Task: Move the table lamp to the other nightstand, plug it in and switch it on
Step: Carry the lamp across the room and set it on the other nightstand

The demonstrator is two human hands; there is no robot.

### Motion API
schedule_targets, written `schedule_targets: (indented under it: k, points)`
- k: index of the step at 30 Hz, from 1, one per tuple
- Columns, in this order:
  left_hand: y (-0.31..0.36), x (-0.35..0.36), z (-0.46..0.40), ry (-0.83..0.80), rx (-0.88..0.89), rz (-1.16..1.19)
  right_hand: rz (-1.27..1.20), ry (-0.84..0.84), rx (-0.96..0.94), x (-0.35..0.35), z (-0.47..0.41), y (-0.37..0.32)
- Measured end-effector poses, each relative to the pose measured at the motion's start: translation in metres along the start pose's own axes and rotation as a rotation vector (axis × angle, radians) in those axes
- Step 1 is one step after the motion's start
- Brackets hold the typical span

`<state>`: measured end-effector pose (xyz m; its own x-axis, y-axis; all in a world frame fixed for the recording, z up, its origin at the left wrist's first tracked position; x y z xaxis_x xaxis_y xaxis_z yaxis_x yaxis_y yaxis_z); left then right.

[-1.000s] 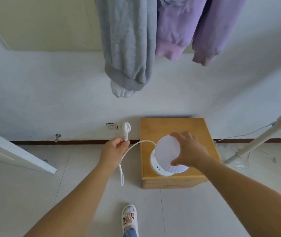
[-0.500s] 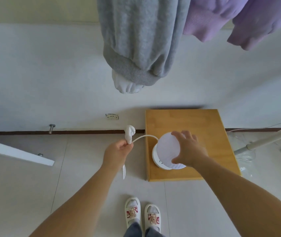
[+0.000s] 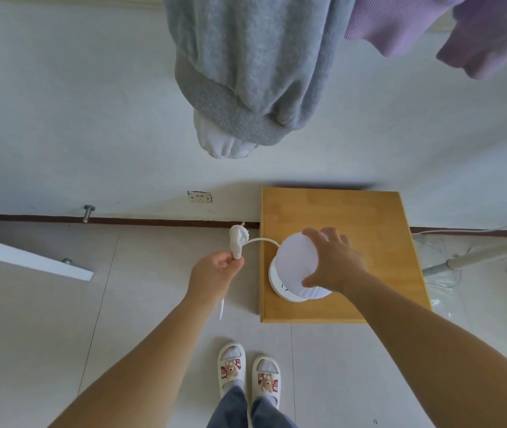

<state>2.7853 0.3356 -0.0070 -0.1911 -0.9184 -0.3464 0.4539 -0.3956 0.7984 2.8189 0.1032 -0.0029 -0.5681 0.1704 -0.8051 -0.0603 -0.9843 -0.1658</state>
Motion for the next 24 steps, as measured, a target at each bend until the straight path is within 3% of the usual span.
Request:
schedule_targets:
  k: [8, 12, 16, 18, 24]
  points:
    - [0.008, 0.011, -0.006, 0.012, 0.021, 0.013, 0.077, -0.067, -0.019, 0.006, -0.005, -0.002]
    - [0.011, 0.014, -0.007, 0.014, 0.017, 0.023, -0.054, -0.129, -0.004, 0.001, -0.003, -0.003]
    - [0.013, 0.007, -0.006, 0.05, 0.01, 0.03, -0.287, 0.323, -0.131, -0.053, 0.014, -0.03]
    - [0.013, 0.001, -0.005, 0.085, 0.013, 0.056, -0.453, 0.397, -0.23, -0.064, 0.024, -0.057]
    - [0.008, -0.018, -0.011, 0.129, 0.046, 0.038, -0.668, 0.198, -0.322, -0.028, 0.022, -0.128]
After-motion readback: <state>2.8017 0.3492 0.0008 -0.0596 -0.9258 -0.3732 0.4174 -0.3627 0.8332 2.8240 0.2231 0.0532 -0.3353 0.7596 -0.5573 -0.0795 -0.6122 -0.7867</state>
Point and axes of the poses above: each hand's wrist, its own z-axis away from the middle knuckle, its own x-axis out of the palm, y = z × x, the point moved 9 cm from there along -z, towards the middle knuckle, and after that the axes turned 6 degrees about -y, right-handed, at the moved point
